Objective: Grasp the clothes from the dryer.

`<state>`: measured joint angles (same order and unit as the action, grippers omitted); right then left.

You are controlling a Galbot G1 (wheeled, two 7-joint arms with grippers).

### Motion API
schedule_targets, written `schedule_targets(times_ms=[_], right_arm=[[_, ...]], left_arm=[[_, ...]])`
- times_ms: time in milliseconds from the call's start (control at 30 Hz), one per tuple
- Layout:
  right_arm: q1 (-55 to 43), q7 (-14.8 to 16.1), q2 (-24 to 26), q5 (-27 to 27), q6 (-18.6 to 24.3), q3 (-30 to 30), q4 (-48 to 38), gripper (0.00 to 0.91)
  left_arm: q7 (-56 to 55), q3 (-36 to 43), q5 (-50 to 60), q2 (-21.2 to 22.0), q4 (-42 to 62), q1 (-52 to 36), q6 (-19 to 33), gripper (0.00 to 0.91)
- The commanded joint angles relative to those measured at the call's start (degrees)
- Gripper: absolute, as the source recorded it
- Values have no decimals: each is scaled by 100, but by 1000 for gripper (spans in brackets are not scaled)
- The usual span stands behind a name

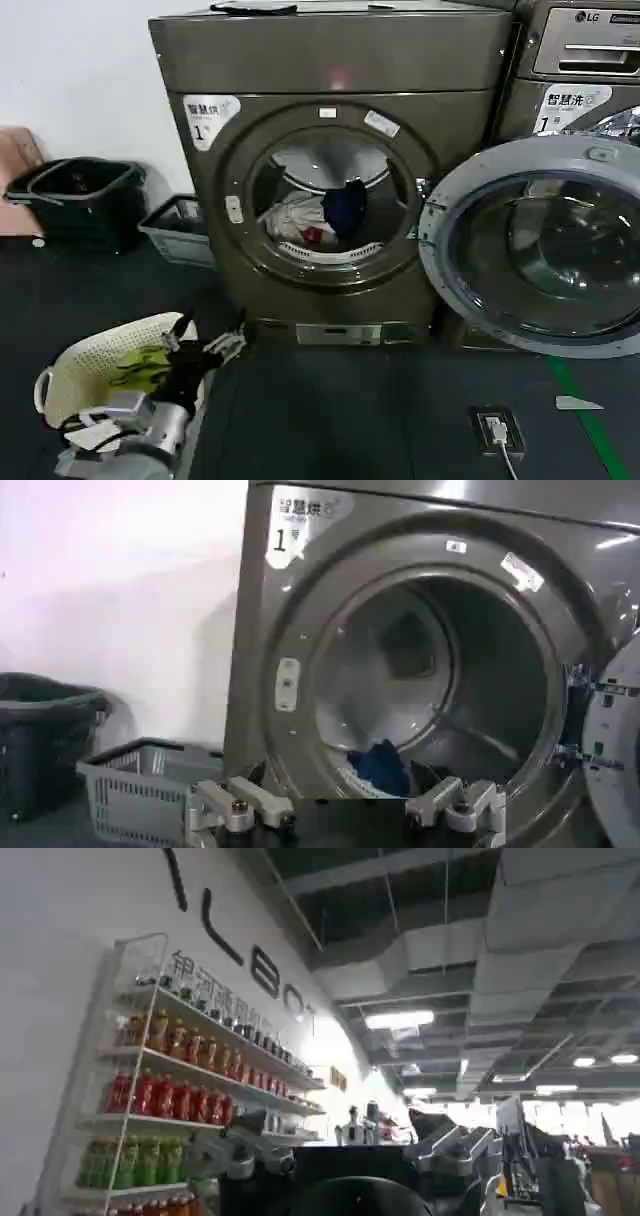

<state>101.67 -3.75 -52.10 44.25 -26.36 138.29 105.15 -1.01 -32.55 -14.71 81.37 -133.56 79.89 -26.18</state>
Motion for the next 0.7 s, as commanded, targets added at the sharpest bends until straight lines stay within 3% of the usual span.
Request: schedule_targets(times_ms=[33,700], right_arm=[[1,-2,1,22,103,2,7,907],[7,-21,41,171,190,-42,16,907]], left_arm=[[3,-1,-3,-7,8,1,-4,907],[-4,18,2,-44,-68,60,-14,907]])
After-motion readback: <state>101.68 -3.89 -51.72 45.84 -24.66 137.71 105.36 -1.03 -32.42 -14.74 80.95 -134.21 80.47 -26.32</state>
